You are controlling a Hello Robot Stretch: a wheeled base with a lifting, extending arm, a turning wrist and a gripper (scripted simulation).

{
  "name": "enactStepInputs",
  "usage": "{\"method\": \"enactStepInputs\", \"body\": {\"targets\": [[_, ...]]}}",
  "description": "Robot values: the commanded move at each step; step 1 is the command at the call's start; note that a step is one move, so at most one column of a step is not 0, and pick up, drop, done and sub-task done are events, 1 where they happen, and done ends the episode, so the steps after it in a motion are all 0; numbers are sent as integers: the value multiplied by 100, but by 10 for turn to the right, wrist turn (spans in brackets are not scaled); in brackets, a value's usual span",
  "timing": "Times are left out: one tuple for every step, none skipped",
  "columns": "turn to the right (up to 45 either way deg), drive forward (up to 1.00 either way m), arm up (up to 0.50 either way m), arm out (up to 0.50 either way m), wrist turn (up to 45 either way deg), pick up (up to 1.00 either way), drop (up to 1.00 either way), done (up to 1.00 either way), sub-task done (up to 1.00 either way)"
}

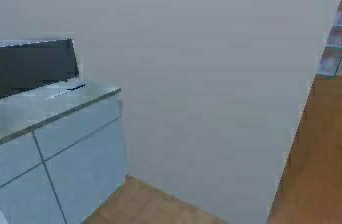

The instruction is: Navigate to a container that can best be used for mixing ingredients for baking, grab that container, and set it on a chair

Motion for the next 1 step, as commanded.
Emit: {"method": "enactStepInputs", "body": {"targets": [[-450,0,0,0,0,0,0,0,0]]}}
